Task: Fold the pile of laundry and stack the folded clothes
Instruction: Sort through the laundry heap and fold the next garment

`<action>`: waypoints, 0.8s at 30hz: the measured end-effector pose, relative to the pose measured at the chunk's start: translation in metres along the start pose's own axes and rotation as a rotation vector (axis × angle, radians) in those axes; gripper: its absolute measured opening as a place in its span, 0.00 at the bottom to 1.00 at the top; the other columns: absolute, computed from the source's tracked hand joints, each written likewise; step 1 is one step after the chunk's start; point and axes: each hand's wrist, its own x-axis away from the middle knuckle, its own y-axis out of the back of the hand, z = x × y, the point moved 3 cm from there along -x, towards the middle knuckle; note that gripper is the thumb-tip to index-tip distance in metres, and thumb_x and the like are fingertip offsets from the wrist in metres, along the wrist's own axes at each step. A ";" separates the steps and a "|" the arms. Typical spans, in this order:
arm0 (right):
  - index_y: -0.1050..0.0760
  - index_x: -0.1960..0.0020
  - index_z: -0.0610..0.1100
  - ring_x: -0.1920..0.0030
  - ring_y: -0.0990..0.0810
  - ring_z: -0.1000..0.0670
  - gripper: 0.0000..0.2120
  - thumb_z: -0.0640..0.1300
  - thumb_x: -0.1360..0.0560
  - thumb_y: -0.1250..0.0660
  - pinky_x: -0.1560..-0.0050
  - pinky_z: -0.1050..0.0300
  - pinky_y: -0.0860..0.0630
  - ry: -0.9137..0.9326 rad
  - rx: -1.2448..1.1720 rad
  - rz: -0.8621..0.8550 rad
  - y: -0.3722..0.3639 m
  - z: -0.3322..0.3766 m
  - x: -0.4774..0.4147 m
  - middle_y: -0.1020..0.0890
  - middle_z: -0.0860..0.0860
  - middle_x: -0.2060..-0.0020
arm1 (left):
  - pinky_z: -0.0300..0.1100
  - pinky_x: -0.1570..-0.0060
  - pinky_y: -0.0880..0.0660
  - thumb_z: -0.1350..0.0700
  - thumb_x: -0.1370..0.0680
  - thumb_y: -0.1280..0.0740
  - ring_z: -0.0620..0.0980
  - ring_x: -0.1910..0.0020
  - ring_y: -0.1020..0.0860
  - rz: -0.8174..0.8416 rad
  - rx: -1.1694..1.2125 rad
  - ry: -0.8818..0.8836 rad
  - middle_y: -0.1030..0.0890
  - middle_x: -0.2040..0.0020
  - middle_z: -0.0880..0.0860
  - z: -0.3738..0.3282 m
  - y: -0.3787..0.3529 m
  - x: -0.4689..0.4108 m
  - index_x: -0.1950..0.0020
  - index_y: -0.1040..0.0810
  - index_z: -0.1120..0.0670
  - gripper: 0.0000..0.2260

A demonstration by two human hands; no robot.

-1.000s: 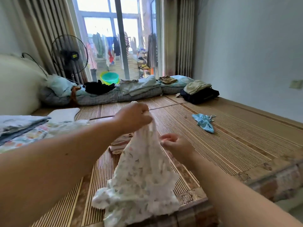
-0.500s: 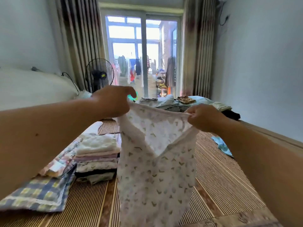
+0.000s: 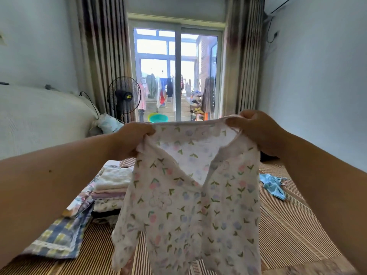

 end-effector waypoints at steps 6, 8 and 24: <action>0.22 0.61 0.46 0.71 0.21 0.52 0.21 0.64 0.39 0.32 0.72 0.62 0.27 -0.026 0.252 0.194 0.013 0.009 0.016 0.20 0.50 0.69 | 0.48 0.55 0.27 0.39 0.31 0.43 0.54 0.59 0.24 0.028 -0.943 -0.441 0.22 0.61 0.54 -0.007 0.007 0.002 0.58 0.24 0.52 0.19; 0.20 0.59 0.44 0.71 0.18 0.51 0.15 0.56 0.36 0.28 0.73 0.64 0.25 -0.107 0.263 0.344 0.019 0.003 0.021 0.17 0.49 0.69 | 0.47 0.56 0.27 0.36 0.37 0.47 0.54 0.60 0.23 0.005 -1.093 -0.525 0.22 0.63 0.52 -0.010 0.008 0.005 0.56 0.24 0.51 0.24; 0.25 0.55 0.41 0.60 0.24 0.43 0.43 0.77 0.50 0.30 0.56 0.45 0.28 0.002 -0.027 0.054 0.043 -0.031 0.038 0.23 0.41 0.59 | 0.38 0.66 0.30 0.44 0.42 0.24 0.41 0.69 0.27 0.422 -0.833 -0.163 0.24 0.70 0.43 0.031 0.035 0.007 0.68 0.23 0.47 0.11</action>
